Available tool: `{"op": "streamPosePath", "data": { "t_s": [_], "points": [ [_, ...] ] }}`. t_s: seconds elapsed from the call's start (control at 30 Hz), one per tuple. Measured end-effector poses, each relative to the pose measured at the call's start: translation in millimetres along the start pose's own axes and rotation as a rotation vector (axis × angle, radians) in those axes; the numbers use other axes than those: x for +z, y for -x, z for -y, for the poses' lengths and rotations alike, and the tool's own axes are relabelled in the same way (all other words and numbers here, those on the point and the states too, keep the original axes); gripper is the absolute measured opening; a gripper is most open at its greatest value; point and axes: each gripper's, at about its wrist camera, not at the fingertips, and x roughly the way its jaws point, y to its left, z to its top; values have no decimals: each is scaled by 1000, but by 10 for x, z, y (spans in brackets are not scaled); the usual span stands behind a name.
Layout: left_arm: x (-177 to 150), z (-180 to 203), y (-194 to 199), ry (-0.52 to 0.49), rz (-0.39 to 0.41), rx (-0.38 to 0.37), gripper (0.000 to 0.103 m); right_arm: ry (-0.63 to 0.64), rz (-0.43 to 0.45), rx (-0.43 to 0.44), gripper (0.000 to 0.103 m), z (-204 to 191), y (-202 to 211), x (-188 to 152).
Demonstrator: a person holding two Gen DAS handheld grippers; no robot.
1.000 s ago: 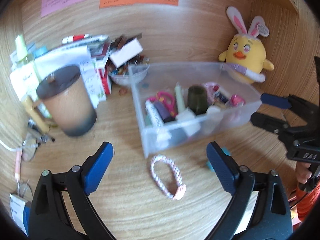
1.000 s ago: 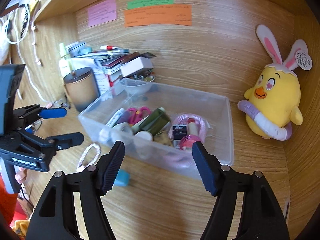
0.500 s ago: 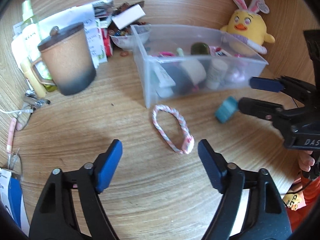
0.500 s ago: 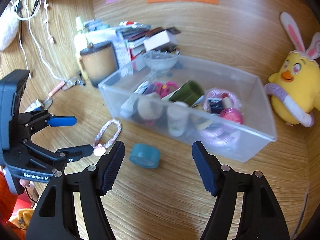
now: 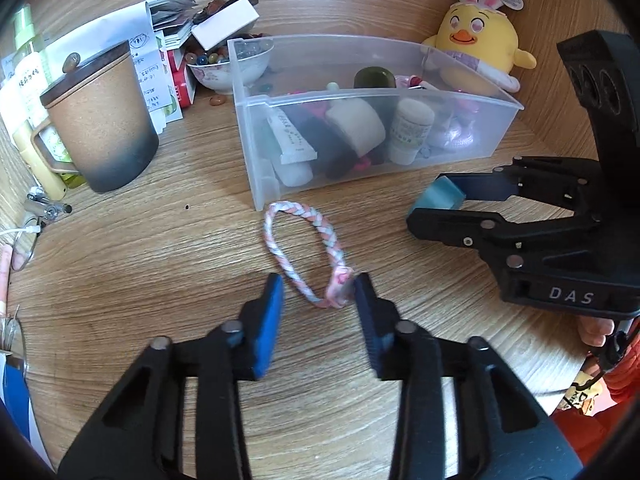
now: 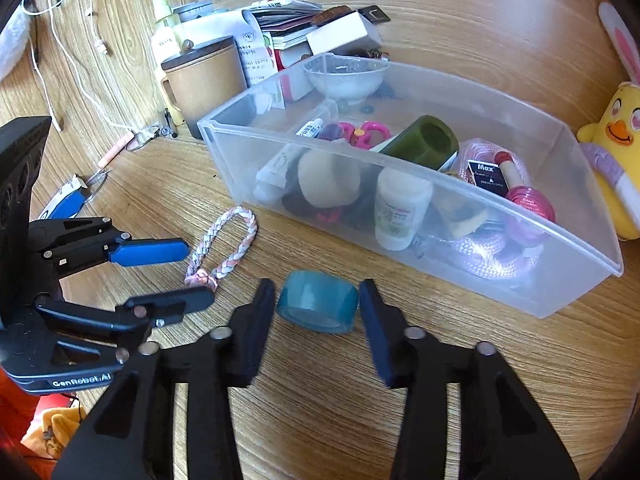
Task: Organize objects
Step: 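Grasp the teal tape roll with the right gripper while the left grasps the braided rope bracelet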
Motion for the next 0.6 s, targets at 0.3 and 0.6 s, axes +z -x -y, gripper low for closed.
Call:
{"op": "streamPosePath", "data": {
  "t_s": [0.3,0.6],
  "points": [
    [-5,-76,75,33,19,-21,15,-2,52,-30,38,-41,133,-18],
    [99,69,401,-5,125,-9,15,-16,119,-43,38,-16,410,-26]
  ]
}}
